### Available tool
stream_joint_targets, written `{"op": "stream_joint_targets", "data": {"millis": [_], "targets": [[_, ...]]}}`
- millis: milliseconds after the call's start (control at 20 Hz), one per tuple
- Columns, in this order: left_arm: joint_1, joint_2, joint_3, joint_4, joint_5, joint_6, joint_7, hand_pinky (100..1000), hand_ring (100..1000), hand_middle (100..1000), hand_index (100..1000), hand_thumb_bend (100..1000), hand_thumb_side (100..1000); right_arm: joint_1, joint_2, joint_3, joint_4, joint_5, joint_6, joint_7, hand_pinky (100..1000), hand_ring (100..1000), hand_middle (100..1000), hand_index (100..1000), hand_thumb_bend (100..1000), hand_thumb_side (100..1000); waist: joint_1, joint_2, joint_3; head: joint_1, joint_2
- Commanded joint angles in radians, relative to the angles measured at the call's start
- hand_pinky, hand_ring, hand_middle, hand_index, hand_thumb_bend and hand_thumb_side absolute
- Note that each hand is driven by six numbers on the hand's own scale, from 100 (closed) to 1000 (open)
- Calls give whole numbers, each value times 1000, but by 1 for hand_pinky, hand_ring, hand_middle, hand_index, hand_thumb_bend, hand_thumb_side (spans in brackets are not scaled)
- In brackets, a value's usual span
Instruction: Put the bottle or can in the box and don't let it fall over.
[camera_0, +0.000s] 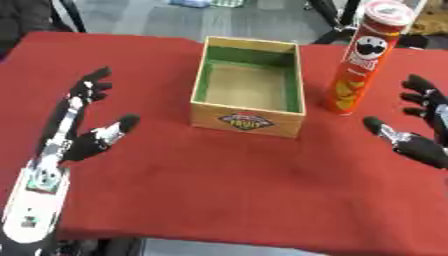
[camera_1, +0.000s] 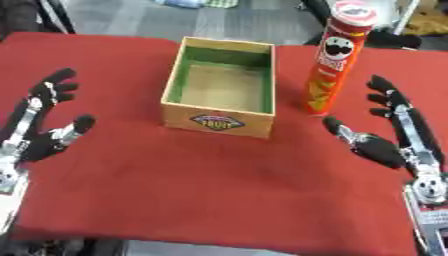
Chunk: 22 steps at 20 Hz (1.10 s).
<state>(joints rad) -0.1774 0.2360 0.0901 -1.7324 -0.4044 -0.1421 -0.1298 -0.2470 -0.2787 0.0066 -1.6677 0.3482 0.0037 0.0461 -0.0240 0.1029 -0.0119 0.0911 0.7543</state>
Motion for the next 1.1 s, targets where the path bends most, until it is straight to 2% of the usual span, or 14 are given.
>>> {"op": "stream_joint_targets", "data": {"millis": [50,300,650,1100], "targets": [[-14,9,1,-15,7,0,-2,862,872,899,974,708,725,-15,-28,-7,-6,-3,8,-11,838,905,915,1000,612,510,-4,-8,2,-3,-8],[-16,10,-1,-14,15,3,0,862,872,896,972,686,741,-52,-75,10,25,-56,19,-13,837,904,913,1000,610,517,-4,-11,6,-7,-8],[-18,9,-5,-13,21,3,-6,863,873,896,971,664,755,-128,-147,46,117,-196,30,-5,838,901,909,1000,611,523,-4,-13,14,-11,-8],[-20,7,-7,-16,25,1,-12,862,873,894,971,663,754,-223,-197,50,232,-244,13,-3,838,899,905,1000,599,532,-2,-12,24,-16,-6]]}}
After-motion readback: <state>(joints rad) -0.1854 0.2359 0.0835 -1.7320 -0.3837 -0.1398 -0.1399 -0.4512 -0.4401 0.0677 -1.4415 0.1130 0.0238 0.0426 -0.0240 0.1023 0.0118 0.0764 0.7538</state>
